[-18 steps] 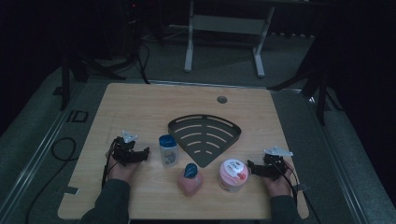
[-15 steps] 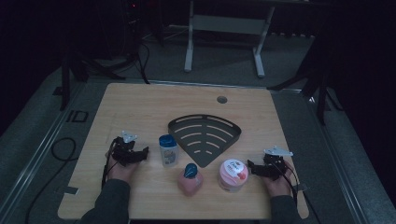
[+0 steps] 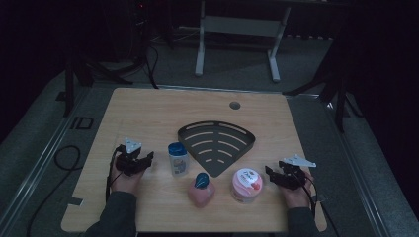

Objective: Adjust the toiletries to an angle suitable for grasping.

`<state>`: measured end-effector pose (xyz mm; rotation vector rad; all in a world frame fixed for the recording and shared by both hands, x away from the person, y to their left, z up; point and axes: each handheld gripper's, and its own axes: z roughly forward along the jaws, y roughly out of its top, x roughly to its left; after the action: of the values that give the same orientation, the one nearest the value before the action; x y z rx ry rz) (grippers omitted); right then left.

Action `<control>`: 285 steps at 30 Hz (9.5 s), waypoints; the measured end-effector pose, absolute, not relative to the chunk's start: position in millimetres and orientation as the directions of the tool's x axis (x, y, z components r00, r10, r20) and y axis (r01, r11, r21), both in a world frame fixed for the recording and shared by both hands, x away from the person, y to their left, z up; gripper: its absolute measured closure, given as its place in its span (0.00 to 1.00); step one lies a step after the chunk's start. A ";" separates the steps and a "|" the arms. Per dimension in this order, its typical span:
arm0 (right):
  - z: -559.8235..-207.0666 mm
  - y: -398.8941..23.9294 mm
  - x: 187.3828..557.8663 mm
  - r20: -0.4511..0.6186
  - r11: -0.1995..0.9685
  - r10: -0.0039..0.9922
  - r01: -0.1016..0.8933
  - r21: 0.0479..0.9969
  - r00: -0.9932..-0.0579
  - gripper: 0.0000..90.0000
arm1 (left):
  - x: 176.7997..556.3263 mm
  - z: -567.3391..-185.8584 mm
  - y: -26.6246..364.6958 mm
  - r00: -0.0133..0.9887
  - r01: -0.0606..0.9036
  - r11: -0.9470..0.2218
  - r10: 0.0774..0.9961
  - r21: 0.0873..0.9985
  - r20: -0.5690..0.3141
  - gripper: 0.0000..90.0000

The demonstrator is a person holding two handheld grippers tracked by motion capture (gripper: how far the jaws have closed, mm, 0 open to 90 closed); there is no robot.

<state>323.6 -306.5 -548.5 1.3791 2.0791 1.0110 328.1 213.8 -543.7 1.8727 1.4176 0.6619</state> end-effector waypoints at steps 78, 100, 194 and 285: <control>-555.6 -305.3 321.4 -0.032 0.292 0.911 0.590 0.752 -0.411 0.44 | 283.5 -539.3 127.9 0.774 0.370 -0.540 0.629 0.756 0.071 1.00; -555.4 -305.8 320.9 -0.032 0.291 0.912 0.590 0.753 -0.410 0.44 | 285.4 -549.8 120.7 0.773 0.352 -0.603 0.619 0.716 0.141 1.00; -555.3 -308.5 319.9 -0.025 0.284 0.913 0.592 0.754 -0.407 0.45 | 338.8 -553.7 124.3 0.687 0.408 -0.574 0.705 0.710 0.176 1.00; -557.0 -309.0 319.3 -0.021 0.287 0.912 0.599 0.747 -0.410 0.44 | 254.1 -424.8 79.0 0.803 0.291 -0.468 0.593 0.835 0.053 0.99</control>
<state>319.3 -309.0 -557.0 1.3526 2.1133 0.9322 254.1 79.0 -424.8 2.0820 0.6527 0.4230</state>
